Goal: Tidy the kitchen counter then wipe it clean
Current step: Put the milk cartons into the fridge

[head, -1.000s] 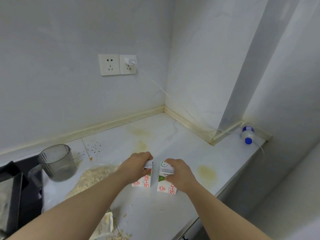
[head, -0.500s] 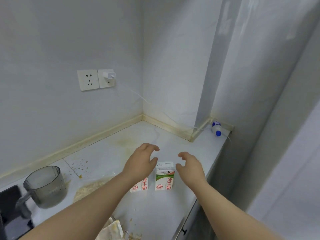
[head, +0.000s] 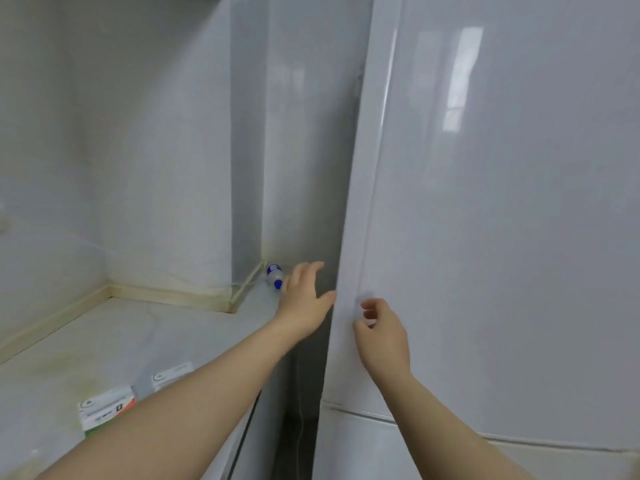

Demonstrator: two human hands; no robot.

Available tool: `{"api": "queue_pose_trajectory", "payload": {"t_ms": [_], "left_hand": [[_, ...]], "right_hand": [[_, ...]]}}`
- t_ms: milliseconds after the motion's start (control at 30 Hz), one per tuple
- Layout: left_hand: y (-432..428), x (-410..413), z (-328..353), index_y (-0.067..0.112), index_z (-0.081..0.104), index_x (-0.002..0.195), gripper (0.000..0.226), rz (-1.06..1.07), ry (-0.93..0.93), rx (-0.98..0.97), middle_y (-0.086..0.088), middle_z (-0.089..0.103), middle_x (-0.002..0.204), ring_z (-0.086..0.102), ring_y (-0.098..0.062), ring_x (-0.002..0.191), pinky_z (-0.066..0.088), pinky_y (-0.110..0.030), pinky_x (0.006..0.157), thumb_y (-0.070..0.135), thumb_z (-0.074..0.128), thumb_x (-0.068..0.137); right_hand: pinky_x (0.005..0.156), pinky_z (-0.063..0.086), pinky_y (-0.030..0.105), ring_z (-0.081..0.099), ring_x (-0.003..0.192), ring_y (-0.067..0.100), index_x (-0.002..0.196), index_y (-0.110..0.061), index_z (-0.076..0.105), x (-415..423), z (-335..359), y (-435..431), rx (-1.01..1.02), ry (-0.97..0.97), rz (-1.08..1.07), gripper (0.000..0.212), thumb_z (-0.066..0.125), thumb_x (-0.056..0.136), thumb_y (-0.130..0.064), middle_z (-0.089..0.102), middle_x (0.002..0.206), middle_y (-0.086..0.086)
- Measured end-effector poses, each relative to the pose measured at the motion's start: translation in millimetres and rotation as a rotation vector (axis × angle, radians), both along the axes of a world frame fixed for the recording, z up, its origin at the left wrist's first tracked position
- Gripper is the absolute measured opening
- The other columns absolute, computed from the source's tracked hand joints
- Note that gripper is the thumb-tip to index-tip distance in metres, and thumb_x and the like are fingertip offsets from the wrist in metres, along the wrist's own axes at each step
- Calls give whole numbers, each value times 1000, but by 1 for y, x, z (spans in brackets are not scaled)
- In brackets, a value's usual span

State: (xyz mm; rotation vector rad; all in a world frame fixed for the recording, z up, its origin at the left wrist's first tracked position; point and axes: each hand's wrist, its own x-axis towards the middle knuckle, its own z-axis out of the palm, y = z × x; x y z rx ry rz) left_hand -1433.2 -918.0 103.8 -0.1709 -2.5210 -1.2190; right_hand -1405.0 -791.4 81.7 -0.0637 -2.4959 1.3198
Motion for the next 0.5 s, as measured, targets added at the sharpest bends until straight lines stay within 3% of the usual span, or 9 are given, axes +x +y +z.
{"api": "queue_pose_trajectory", "payload": {"t_ms": [67, 167, 333, 433, 500], "left_hand": [[24, -7, 14, 18, 18, 149, 61, -125, -117, 248, 0, 19, 154, 25, -19, 139, 24, -32, 112, 22, 49, 97], [41, -13, 23, 17, 28, 144, 48, -255, -243, 551, -1, 44, 142, 48, -13, 115, 38, -28, 95, 23, 43, 99], [48, -8, 30, 8, 41, 133, 35, -141, -247, 618, -2, 53, 110, 50, -16, 100, 40, -30, 89, 12, 33, 99], [50, 3, 30, 7, 46, 126, 36, -115, -263, 589, -5, 58, 104, 53, -18, 96, 41, -36, 99, 6, 29, 94], [47, 13, 26, 9, 53, 111, 32, -136, -261, 629, 5, 61, 74, 55, -7, 73, 40, -35, 100, 5, 27, 94]], "right_hand": [[96, 47, 33, 53, 116, 18, 131, -18, 46, 3, 5, 18, -5, 0, -31, 38, 45, 94, -13, 52, 130, 1], [97, 46, 35, 51, 119, 19, 134, -17, 43, 5, 10, 35, -3, -11, -34, 43, 46, 92, -12, 49, 133, 2], [100, 39, 27, 39, 128, 16, 139, -18, 36, 10, 11, 41, 60, 24, 39, 50, 48, 90, -12, 37, 142, -1], [100, 38, 26, 36, 131, 16, 142, -21, 29, 19, 6, 39, 106, 39, 64, 57, 51, 90, -16, 25, 147, -2], [101, 42, 31, 37, 129, 19, 143, -25, 26, 26, 1, 36, 142, 49, 44, 63, 55, 87, -20, 20, 147, 0]]}}
